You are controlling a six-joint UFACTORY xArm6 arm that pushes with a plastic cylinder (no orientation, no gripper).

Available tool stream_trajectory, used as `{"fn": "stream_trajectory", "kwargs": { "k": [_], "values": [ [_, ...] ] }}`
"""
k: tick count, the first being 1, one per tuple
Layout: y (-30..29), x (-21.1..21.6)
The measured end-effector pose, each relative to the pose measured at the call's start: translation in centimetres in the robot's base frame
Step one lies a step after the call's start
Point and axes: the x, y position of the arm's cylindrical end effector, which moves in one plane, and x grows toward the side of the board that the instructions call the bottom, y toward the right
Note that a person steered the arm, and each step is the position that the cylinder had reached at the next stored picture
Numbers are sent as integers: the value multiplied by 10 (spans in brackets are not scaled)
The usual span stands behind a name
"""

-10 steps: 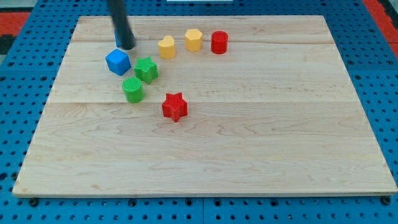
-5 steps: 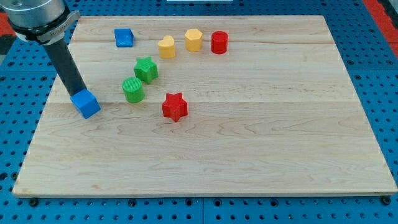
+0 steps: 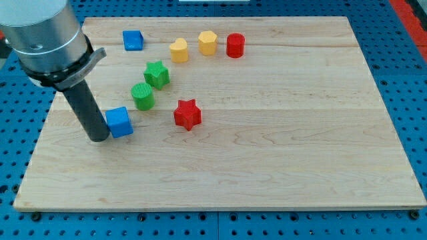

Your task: Move the blue cube to the left of the red star

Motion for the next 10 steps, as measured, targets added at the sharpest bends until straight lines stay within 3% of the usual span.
{"fn": "stream_trajectory", "kwargs": {
  "k": [1,4,7,10],
  "values": [
    [46,-12],
    [-68,-18],
    [30,-36],
    [105,-14]
  ]
}}
